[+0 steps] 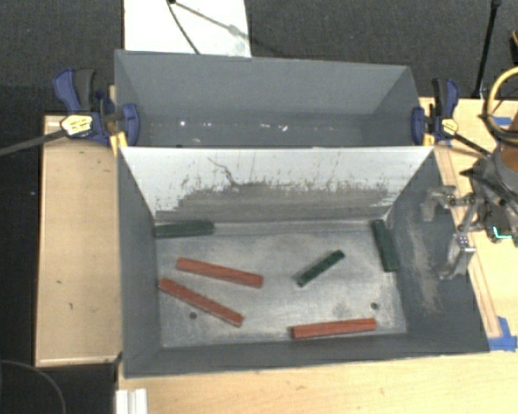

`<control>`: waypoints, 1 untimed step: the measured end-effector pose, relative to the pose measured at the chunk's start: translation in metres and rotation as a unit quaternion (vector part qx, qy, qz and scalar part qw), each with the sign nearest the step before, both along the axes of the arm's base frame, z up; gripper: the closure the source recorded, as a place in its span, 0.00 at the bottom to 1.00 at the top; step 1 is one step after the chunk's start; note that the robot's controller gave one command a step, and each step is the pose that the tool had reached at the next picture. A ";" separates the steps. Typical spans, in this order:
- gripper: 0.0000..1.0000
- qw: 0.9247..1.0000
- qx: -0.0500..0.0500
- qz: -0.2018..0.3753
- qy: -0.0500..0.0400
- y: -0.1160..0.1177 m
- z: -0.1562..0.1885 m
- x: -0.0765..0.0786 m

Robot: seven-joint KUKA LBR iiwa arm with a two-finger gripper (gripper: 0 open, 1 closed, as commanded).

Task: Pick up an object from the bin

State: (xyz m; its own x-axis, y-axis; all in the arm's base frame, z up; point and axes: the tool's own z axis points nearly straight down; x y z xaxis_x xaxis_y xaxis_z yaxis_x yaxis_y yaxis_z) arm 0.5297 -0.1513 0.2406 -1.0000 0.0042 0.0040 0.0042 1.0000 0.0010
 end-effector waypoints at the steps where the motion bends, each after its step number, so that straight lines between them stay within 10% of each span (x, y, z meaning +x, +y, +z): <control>1: 0.00 0.999 0.001 0.052 0.001 0.074 -0.161 -0.007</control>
Offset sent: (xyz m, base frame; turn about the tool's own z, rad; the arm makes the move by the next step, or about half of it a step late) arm -0.0058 0.0710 -0.1573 -0.0992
